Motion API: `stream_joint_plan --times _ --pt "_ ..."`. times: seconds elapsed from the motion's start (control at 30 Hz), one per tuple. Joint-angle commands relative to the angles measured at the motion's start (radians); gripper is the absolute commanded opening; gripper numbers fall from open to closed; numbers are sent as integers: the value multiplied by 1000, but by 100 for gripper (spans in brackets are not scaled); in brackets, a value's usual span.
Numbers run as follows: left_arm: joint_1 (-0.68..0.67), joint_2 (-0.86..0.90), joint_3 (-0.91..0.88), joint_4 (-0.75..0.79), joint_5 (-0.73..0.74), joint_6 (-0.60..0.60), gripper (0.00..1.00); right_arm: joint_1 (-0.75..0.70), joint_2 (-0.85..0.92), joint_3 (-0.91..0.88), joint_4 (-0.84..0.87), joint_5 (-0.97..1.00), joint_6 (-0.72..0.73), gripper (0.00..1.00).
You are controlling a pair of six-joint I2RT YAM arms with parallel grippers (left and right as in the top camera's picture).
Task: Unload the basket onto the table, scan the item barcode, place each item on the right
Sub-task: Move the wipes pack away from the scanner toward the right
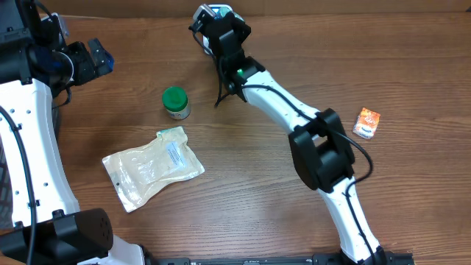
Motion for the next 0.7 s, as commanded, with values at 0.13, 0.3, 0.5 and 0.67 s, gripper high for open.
stream_joint_plan --times 0.13,0.3,0.5,0.67 --pt "-3 0 8 1 8 -14 100 -13 -295 23 -307 -122 406 4" --pt "-3 0 8 1 8 -14 99 -76 -459 23 -650 -390 700 4" --pt "-3 0 8 1 8 -14 100 -222 -550 23 -1026 -575 865 4" --pt "-3 0 8 1 8 -14 99 -390 -543 -7 -1281 -600 1007 4"
